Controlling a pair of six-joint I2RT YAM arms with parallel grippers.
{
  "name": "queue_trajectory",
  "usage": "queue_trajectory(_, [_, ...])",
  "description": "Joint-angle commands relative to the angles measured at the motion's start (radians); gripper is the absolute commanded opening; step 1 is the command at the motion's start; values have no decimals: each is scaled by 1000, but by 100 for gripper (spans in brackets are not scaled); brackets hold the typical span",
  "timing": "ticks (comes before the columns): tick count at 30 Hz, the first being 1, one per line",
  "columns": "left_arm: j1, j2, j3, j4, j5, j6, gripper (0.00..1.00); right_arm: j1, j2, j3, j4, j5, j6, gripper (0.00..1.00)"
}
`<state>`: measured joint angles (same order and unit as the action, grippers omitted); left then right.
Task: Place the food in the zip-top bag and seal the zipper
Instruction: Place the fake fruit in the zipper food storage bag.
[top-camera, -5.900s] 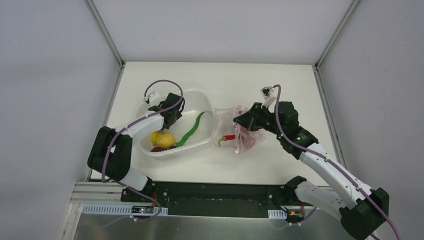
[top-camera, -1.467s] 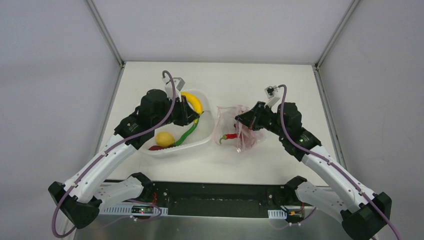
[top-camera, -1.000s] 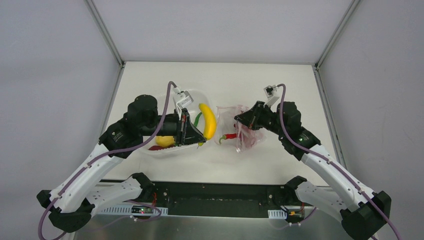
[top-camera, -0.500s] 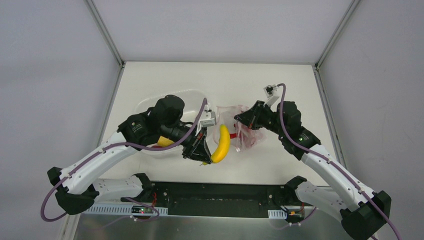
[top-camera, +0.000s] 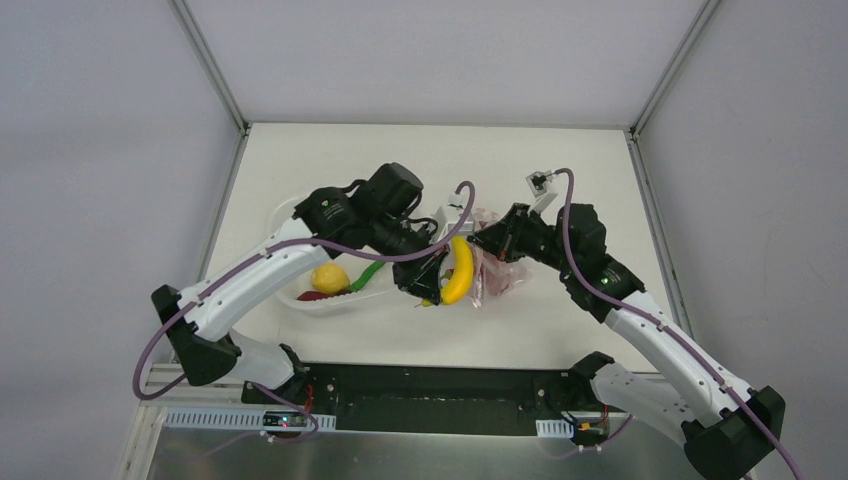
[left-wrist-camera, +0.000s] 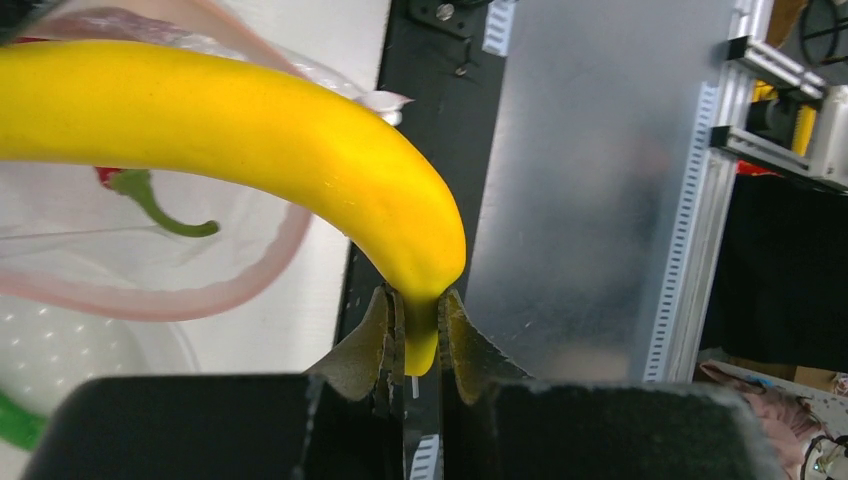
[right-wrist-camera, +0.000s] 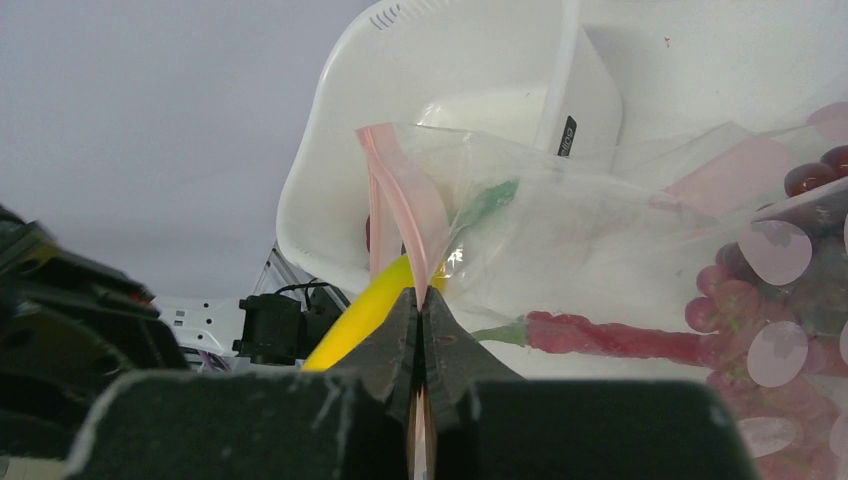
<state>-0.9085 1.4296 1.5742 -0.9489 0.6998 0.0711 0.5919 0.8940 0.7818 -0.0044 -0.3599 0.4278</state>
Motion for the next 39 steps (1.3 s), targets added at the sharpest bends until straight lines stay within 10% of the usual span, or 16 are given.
queue_trajectory(1, [22,81,141,-165,-105,70,0,9,-34,50,49,-48,-25,0])
queue_trajectory(19, [32,340,367,-145,-262,-100,0,26,-43,33,73,-88,-3,0])
queue_trajectory(30, [33,216,211,127,-296,-235,50,25,-73,-5,99,195,135,0])
queue_trajectory(39, [45,69,117,223,-292,-252,60,23,-67,-18,109,268,164,0])
